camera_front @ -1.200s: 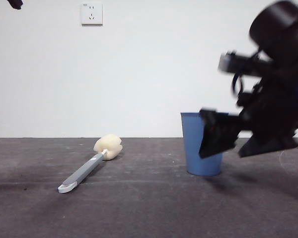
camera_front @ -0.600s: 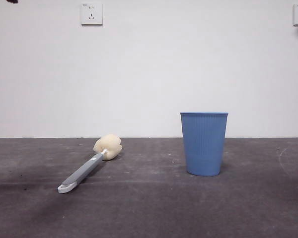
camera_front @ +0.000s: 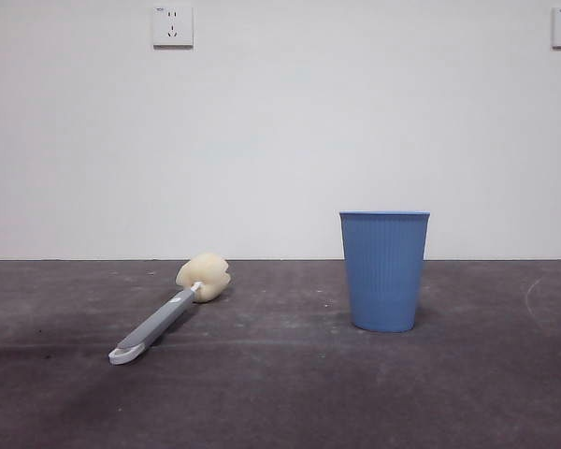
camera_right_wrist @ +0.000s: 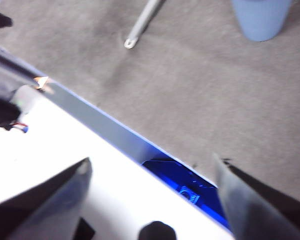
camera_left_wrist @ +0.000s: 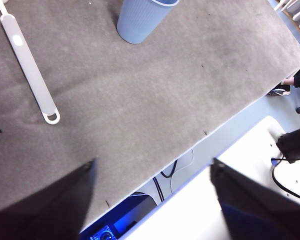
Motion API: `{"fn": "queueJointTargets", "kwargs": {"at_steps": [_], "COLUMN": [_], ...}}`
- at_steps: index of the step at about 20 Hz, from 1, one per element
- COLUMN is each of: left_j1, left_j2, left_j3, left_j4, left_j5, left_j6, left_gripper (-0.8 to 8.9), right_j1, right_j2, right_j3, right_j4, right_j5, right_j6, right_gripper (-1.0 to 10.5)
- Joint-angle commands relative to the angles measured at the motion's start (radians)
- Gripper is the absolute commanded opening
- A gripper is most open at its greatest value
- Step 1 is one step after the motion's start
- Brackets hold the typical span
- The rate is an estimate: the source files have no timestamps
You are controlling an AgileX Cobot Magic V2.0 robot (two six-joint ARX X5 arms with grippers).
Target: Pick up the cup brush,pick up the cup,insert the brush into the cup,clean the cup,put the cup brush back,put the cup back to the fixed position on the table
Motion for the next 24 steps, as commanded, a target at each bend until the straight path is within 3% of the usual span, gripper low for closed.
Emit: {"fn": "queueJointTargets", "kwargs": {"at_steps": [1,24], "left_j1": [-0.002,-0.002], "left_j2": [-0.002,-0.001], "left_j3": [-0.005,-0.005], "left_j4": [0.000,0.003], "left_j5": [0.015,-0.027], "left_j6": [0.013,0.038], "left_gripper": [-0.21,-0.04], "right_j1": [0.003,0.002], "right_j2": [-0.004,-0.004], "right_j3": [-0.001,-0.001], "right_j4": [0.004,0.004], "right_j5": [-0.015,0.002], "right_j6": [-0.016,-0.026], "right_gripper": [0.2,0.0]}}
